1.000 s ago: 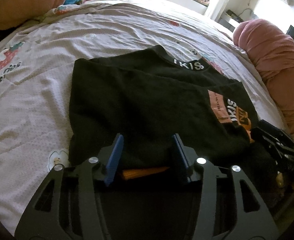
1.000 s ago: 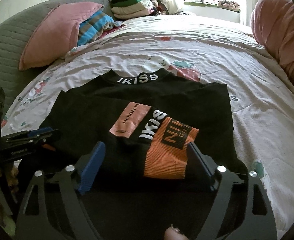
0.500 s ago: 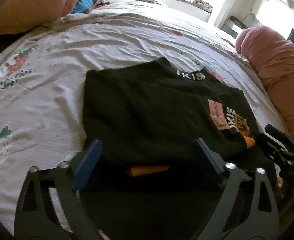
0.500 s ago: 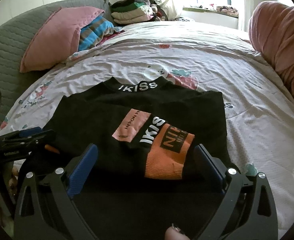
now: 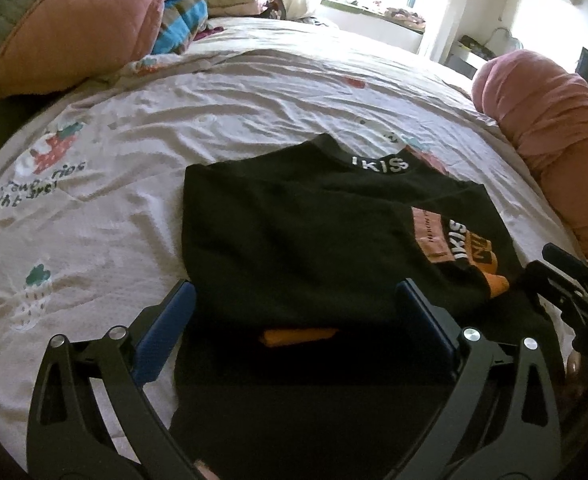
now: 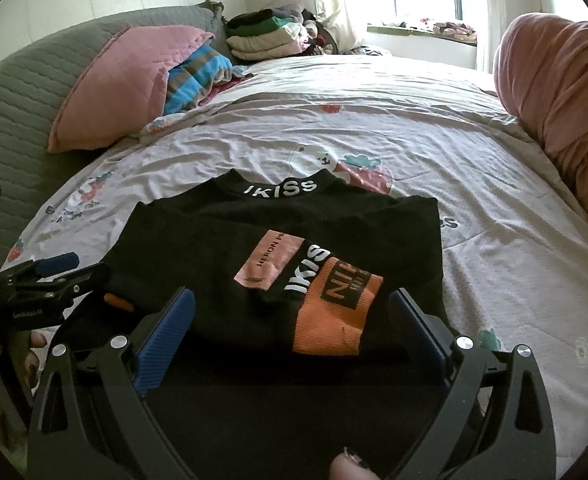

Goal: Fold small clothes
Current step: 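Move both open tools along the shirt body toward its hem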

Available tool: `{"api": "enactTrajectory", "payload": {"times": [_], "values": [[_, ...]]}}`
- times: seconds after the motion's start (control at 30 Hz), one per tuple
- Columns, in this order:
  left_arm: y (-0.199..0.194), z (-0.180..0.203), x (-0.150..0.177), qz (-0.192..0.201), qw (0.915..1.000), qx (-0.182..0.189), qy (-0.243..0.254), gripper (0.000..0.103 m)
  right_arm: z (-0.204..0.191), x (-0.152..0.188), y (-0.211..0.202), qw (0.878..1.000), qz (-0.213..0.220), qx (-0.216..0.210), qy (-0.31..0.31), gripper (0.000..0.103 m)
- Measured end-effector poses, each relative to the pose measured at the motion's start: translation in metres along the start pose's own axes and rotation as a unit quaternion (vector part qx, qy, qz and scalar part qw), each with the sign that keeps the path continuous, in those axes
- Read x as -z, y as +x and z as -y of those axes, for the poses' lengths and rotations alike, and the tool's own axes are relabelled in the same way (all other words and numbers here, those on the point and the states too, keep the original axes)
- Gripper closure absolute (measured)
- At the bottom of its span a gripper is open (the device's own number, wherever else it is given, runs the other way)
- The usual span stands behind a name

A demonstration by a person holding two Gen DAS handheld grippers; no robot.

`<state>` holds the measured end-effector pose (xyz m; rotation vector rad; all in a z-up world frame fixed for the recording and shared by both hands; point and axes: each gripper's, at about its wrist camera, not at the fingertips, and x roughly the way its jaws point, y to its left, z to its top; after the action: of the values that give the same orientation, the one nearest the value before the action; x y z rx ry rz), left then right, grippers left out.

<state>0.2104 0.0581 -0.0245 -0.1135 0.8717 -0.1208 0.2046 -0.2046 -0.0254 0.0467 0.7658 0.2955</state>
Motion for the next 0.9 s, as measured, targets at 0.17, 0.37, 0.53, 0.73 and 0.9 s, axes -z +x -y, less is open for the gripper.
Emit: {"api": "enactTrajectory", "payload": {"times": [0.17, 0.37, 0.53, 0.73, 0.9], "values": [[-0.009, 0.009, 0.001, 0.014, 0.9998, -0.007, 0.011, 0.010, -0.001, 0.002, -0.006, 1.000, 0.003, -0.004, -0.003, 0.006], [-0.017, 0.015, 0.007, 0.020, 0.9993, -0.016, 0.026, 0.010, 0.002, 0.005, -0.014, 1.000, 0.006, -0.007, -0.004, 0.006], [-0.020, 0.016, 0.011, 0.020, 0.9994, -0.014, 0.023, 0.009, 0.005, 0.008, -0.018, 1.000, 0.007, -0.006, -0.002, 0.006], [-0.022, 0.017, 0.015, 0.020, 0.9994, -0.017, 0.024, 0.009, 0.005, 0.012, -0.020, 1.000, 0.005, -0.007, -0.002, 0.006], [-0.026, 0.016, 0.023, 0.019, 0.9993, -0.020, 0.025, 0.009, 0.003, 0.013, -0.022, 1.000, 0.007, -0.006, -0.005, 0.006]]}}
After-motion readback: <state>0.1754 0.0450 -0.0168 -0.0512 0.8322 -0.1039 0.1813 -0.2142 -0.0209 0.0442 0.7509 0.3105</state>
